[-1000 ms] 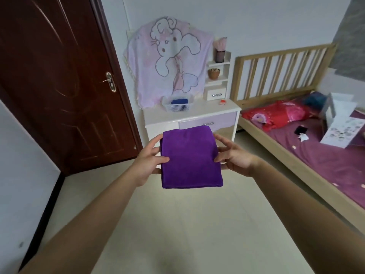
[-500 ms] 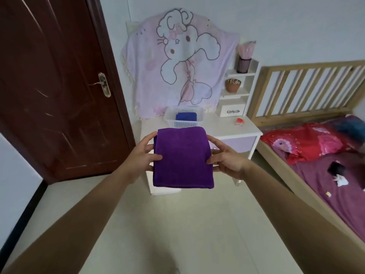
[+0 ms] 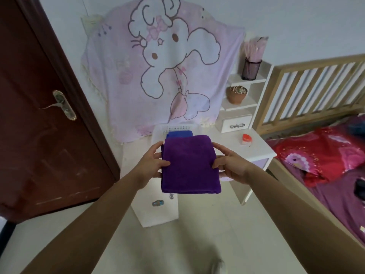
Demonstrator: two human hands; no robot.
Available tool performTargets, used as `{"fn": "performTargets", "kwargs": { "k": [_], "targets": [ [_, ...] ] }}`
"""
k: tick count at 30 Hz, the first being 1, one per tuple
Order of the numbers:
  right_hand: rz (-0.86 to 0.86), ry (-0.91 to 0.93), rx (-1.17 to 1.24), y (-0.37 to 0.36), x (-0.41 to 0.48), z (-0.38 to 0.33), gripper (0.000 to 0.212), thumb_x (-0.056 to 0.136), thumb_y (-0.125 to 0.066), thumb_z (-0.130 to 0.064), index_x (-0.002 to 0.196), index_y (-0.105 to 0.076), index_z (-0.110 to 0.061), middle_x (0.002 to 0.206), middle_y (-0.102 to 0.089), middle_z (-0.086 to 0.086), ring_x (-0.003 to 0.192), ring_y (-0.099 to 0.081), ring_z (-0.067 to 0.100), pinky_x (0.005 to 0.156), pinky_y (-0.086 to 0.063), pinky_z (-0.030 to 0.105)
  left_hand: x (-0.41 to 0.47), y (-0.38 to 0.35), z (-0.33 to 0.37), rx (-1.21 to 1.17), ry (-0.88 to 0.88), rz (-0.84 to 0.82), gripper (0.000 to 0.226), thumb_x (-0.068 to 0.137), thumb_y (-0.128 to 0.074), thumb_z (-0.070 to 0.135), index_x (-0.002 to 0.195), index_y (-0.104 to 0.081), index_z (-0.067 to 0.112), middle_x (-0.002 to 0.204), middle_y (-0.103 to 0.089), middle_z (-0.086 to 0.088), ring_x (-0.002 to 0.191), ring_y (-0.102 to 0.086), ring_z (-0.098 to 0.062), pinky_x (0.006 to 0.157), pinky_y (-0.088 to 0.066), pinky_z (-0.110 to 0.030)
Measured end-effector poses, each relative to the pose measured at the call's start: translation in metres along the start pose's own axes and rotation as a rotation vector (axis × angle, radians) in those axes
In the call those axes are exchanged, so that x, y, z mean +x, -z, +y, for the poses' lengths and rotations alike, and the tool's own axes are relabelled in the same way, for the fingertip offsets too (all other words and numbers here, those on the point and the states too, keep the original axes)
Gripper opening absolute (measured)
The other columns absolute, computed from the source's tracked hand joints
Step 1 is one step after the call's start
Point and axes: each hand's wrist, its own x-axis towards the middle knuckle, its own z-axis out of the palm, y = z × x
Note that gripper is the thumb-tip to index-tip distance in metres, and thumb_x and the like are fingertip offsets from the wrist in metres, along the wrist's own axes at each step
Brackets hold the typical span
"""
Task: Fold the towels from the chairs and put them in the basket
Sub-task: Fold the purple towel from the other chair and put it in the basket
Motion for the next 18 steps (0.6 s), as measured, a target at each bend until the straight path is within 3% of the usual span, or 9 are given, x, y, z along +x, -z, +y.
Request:
{"fn": "performTargets", "kwargs": {
  "k": [4,8,12,18],
  "targets": [
    [-0.003,-0.032,-0.02,0.026,0.081,-0.007,0.085,0.08,-0.054,0.012,0.149,-0.039,-0.034,0.117,-0.073,0.012,0.11,-0.068,0.035,0.097,-0.054,0.054,0.078,-0.005,0.003,0.037,0.069,0.034,0.077,0.089,-0.06,-0.007,0.15,-0.029,0.028,0.117,-0.063,-0.003,0.101,-0.067,-0.026,0.068,-0.061,-0.041],
    [-0.043,-0.07,-0.02,0.057,0.162,-0.025,0.085,0.08,-0.055,0.012,0.149,-0.037,-0.035,0.118,-0.072,0.013,0.109,-0.068,0.036,0.092,-0.057,0.05,0.159,-0.006,0.01,0.016,0.151,0.119,0.078,0.089,-0.057,-0.009,0.153,-0.026,0.024,0.119,-0.063,-0.005,0.103,-0.066,-0.028,0.074,-0.06,-0.044],
    [-0.095,-0.113,-0.05,0.079,0.233,-0.045,0.085,0.082,-0.057,0.009,0.15,-0.035,-0.036,0.119,-0.07,0.01,0.105,-0.07,0.031,0.084,-0.06,0.043,0.226,-0.004,0.016,0.002,0.203,0.187,0.07,0.09,-0.055,-0.009,0.15,-0.03,0.02,0.108,-0.064,0.002,0.096,-0.066,-0.022,0.065,-0.056,-0.035],
    [-0.072,-0.198,-0.069,0.078,0.315,-0.049,0.088,0.081,-0.055,0.012,0.153,-0.03,-0.032,0.123,-0.065,0.01,0.107,-0.067,0.029,0.077,-0.06,0.039,0.305,0.012,0.001,-0.03,0.271,0.293,0.066,0.088,-0.058,-0.008,0.146,-0.037,0.018,0.119,-0.062,-0.004,0.095,-0.066,-0.019,0.065,-0.057,-0.035]
  ]
}}
